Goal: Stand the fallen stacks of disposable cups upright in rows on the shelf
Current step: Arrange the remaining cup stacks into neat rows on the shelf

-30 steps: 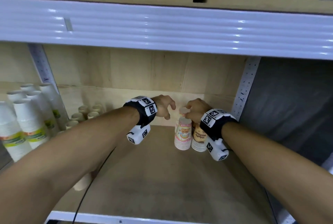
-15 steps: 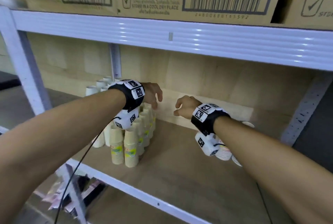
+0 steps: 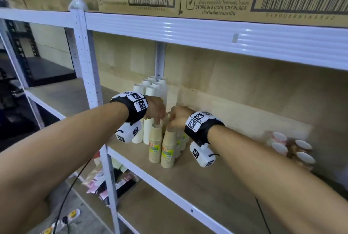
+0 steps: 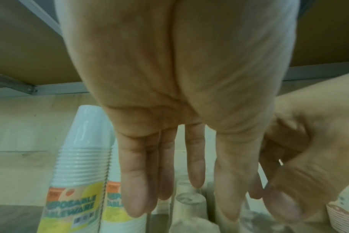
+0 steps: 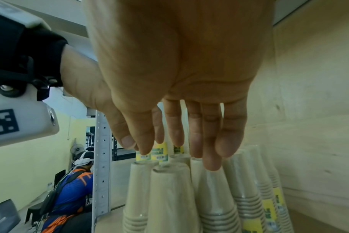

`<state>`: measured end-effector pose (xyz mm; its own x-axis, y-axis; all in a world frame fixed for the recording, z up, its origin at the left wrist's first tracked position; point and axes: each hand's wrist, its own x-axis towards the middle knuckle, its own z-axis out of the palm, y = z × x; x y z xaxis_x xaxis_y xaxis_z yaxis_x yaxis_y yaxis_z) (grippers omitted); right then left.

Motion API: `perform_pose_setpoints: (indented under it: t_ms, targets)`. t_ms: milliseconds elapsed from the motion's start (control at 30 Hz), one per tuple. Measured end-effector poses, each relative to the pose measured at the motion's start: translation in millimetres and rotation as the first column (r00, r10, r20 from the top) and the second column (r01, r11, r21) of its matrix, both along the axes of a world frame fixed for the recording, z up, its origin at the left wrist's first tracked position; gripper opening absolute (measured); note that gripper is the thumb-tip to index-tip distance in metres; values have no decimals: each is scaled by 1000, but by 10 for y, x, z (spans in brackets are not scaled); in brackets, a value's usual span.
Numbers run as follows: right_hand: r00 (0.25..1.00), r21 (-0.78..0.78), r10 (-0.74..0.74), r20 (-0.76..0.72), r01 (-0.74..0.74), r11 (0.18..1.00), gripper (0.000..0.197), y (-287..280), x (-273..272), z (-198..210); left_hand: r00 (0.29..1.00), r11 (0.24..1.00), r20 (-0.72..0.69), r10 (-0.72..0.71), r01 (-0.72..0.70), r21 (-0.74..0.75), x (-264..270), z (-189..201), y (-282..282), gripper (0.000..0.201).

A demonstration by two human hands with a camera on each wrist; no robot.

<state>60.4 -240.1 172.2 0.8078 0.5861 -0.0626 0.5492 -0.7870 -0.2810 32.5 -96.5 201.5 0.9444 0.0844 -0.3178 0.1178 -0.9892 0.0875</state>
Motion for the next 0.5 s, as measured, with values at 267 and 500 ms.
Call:
perform_pose_setpoints:
  t_ms: [267, 500]
  targets:
    - [1000, -6, -17, -10, 17, 1000, 35, 107, 10, -116, 1000, 999, 15, 1, -1, -36, -45, -185, -19, 47]
    - [996, -19, 54, -74, -55, 998, 34, 98, 8, -205, 1000, 998, 13, -7, 7, -59, -29, -287, -46, 45]
